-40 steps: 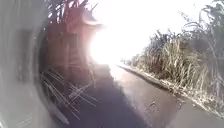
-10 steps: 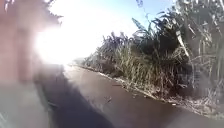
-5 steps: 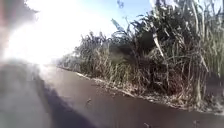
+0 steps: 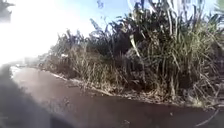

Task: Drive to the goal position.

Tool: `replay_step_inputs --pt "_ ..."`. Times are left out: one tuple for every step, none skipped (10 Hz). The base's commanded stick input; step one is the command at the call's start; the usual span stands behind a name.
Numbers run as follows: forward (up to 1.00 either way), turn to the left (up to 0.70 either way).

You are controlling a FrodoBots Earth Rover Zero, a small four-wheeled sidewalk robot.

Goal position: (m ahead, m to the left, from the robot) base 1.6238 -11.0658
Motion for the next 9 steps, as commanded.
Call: replay_step_inputs --pt "0.0 -0.7" --pt "0.0 -0.7" --pt "0.0 -0.7" --pt "0.0 -0.7" --pt "0.0 -0.7" --pt "0.0 -0.7" --pt "0.0 -0.7" --pt "0.0 -0.7" --pt "0.0 -0.7"
